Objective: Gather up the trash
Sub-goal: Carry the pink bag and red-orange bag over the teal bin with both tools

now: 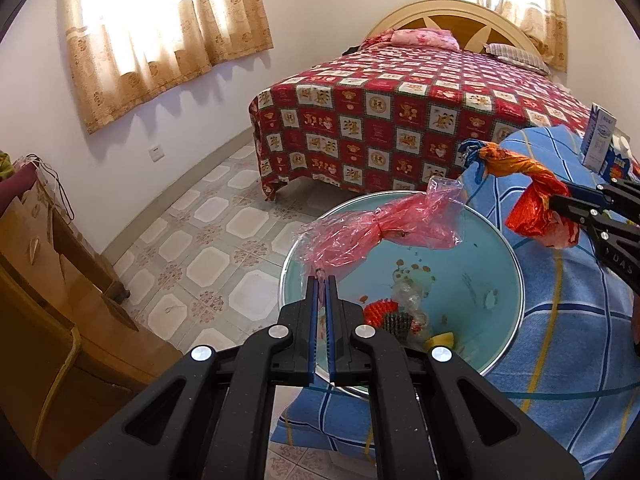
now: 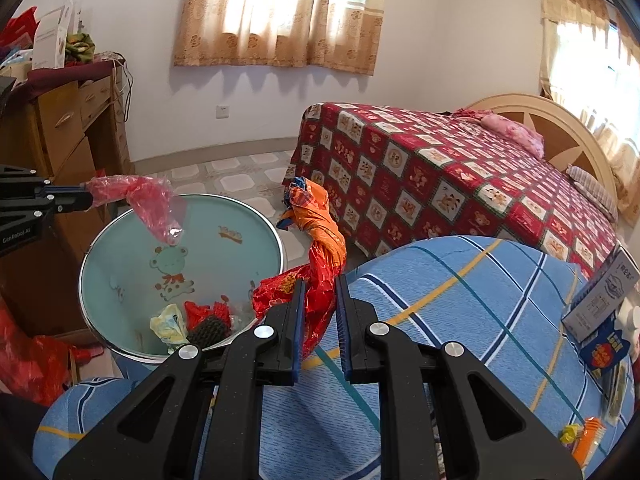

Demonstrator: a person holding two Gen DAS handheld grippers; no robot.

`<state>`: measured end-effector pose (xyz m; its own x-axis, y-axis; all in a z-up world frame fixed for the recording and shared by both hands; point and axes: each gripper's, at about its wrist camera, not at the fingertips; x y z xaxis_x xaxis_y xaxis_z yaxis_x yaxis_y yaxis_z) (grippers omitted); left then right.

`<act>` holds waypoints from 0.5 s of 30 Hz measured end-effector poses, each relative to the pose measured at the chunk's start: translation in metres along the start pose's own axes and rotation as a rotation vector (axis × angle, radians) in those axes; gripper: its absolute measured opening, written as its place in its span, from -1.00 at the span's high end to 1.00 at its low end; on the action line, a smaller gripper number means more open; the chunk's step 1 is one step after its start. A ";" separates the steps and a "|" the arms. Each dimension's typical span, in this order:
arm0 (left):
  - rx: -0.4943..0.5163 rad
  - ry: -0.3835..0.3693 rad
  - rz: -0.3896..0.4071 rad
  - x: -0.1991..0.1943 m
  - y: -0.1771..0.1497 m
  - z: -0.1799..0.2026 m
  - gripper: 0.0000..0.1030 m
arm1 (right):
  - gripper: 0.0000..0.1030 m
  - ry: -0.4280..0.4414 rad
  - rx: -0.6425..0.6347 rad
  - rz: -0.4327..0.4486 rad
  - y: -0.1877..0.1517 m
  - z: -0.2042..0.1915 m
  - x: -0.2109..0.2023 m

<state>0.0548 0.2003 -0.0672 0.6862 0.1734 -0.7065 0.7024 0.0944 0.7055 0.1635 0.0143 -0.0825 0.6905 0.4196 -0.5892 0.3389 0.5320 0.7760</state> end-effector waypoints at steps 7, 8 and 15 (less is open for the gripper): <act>-0.010 0.010 0.008 -0.003 -0.001 -0.004 0.93 | 0.71 0.011 -0.034 0.009 0.002 -0.010 0.002; -0.012 0.010 0.009 -0.003 -0.001 -0.004 0.93 | 0.71 0.012 -0.041 0.009 0.002 -0.011 0.002; -0.023 0.010 0.004 -0.001 -0.001 -0.009 0.93 | 0.71 0.019 -0.061 0.008 0.001 -0.017 0.004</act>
<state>0.0514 0.2090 -0.0671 0.6873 0.1832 -0.7029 0.6949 0.1159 0.7097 0.1556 0.0286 -0.0880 0.6808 0.4371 -0.5877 0.2937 0.5722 0.7657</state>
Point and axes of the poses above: each gripper's, at about its wrist camera, not at the fingertips, and x roughly the way its jaws point, z to its right, y to its top, and after that the axes turned 7 degrees about -y, right-handed
